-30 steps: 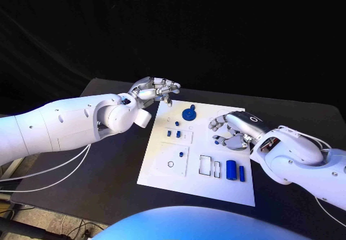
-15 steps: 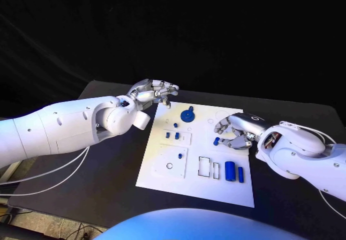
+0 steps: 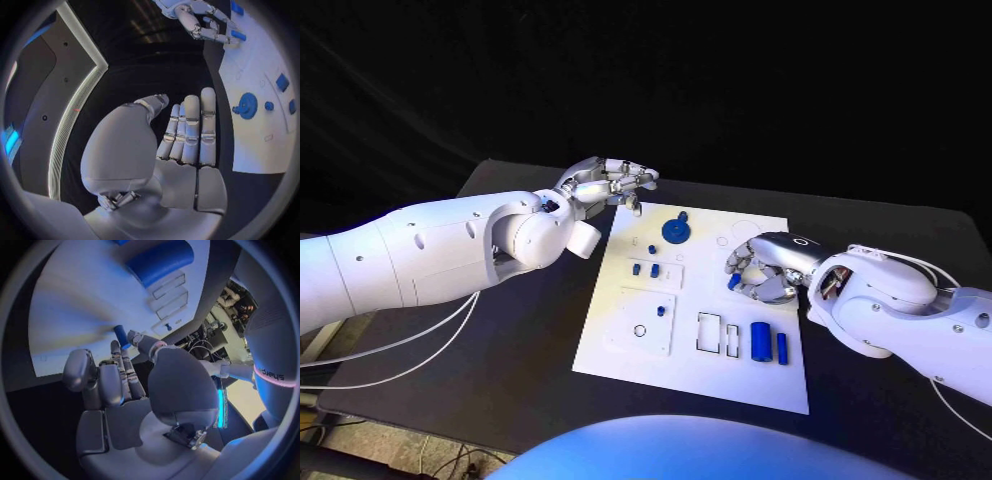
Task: Assemble the parts on the task board
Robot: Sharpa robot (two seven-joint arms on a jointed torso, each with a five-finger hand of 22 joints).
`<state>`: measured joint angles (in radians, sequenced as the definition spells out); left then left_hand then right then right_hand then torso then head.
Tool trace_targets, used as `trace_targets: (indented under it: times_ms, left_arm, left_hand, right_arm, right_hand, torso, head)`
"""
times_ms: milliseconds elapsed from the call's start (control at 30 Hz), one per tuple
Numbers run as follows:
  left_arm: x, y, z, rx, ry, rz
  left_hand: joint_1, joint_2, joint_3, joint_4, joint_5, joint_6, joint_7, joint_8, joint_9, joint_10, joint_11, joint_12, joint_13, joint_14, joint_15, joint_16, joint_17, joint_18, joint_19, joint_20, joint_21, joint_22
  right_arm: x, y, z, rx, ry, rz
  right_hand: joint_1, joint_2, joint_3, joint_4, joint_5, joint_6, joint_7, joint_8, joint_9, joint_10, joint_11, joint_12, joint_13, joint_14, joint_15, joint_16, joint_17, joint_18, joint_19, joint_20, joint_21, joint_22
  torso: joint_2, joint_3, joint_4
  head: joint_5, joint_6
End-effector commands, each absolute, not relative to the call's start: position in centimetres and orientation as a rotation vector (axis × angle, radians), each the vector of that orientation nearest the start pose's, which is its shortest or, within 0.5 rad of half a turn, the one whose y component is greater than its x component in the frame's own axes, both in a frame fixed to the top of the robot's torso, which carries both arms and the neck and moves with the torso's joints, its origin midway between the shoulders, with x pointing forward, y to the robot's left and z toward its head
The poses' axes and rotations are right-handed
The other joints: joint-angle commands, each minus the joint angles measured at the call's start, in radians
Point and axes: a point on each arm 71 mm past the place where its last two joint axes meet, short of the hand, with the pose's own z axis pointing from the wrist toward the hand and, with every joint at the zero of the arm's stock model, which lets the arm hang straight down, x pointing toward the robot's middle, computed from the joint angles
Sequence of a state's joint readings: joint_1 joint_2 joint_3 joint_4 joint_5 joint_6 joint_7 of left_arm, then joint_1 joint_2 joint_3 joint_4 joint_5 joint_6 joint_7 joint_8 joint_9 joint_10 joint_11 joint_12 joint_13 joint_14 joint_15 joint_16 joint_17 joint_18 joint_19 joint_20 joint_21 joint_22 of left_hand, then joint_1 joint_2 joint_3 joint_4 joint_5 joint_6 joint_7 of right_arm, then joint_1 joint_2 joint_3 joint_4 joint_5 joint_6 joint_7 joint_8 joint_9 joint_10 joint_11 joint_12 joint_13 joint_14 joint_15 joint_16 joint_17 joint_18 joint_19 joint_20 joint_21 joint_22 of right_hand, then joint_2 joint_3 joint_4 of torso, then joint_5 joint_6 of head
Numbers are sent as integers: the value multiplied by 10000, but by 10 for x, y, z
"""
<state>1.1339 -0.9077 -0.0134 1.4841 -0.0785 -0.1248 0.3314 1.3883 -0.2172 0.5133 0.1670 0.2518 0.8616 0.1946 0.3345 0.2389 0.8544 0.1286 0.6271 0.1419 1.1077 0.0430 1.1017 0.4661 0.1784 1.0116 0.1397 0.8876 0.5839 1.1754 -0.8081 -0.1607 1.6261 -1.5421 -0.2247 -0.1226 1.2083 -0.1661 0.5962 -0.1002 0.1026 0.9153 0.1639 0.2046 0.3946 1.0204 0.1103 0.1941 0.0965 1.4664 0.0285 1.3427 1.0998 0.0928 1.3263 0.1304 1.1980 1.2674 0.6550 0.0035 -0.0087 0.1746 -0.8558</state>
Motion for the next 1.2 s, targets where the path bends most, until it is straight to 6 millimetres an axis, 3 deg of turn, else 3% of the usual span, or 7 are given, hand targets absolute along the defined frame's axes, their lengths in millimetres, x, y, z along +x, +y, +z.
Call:
trace_targets:
  times_ms: [33, 233, 367, 767, 1200]
  left_arm:
    - [482, 241, -204, -10958, 15627, -15923]
    - [481, 241, -204, -10966, 15629, -15906]
    - [481, 241, -204, -10969, 15644, -15908]
    - [481, 242, -204, -10990, 15679, -15882]
    - [481, 242, -204, -10990, 15698, -15894]
  left_hand:
    - [49, 64, -39, 1, -19, -72, -7, -49, -6, -62, -17, -45, -12, -40, 48, -40, -8, 64, 35, 0, -66, -8]
    - [49, 64, -39, 1, -19, -72, -7, -49, -6, -62, -17, -45, -12, -40, 48, -40, -8, 64, 35, 0, -66, -8]
    - [46, 72, -45, 11, -19, -73, -7, -49, -6, -61, -18, -40, -12, -41, 49, -41, -10, 64, 40, 1, -77, -17]
    - [46, 72, -45, 11, -19, -73, -7, -49, -6, -61, -18, -40, -12, -41, 49, -41, -10, 64, 40, 1, -77, -17]
    - [46, 72, -45, 11, -19, -73, -7, -49, -6, -61, -18, -40, -12, -41, 49, -41, -10, 64, 40, 1, -77, -17]
  right_arm:
    - [434, -150, -239, -4091, 18579, 6890]
    - [433, -149, -243, -4116, 18572, 6861]
    - [434, -149, -243, -4093, 18519, 6799]
    - [435, -151, -243, -4092, 18303, 6660]
    - [433, -148, -236, -3816, 17457, 7128]
  right_hand:
    - [11, 97, 74, 57, -42, 118, -13, 70, 22, 131, -32, 105, -17, 122, -47, 70, 60, 30, 113, -20, 91, 78]
    - [62, 252, 192, 106, -90, 308, -66, 165, 75, 388, -104, 272, -30, 171, -105, 166, 194, -22, 274, -73, 295, 254]
    - [154, 389, 350, 103, -417, 404, -96, 216, 112, 524, -149, 340, -59, 193, -146, 215, 247, -48, 355, -118, 393, 347]
    - [258, 465, 474, 51, -434, 474, -103, 262, 144, 560, -164, 354, -85, 191, -162, 219, 234, -56, 378, -138, 422, 382]
    - [524, 763, 705, -127, -490, 870, -206, 564, 349, 1201, -342, 642, -4, 248, -306, 347, 419, -157, 651, -258, 839, 755]
  torso:
    - [11, 6, -2]
    - [5, 9, -9]
    - [-4, 5, -6]
    - [1, 9, -8]
    - [1, 4, 1]
  head:
    - [-7, -6]
    - [7, -30]
    - [0, -42]
    - [-22, -45]
    - [-60, -33]
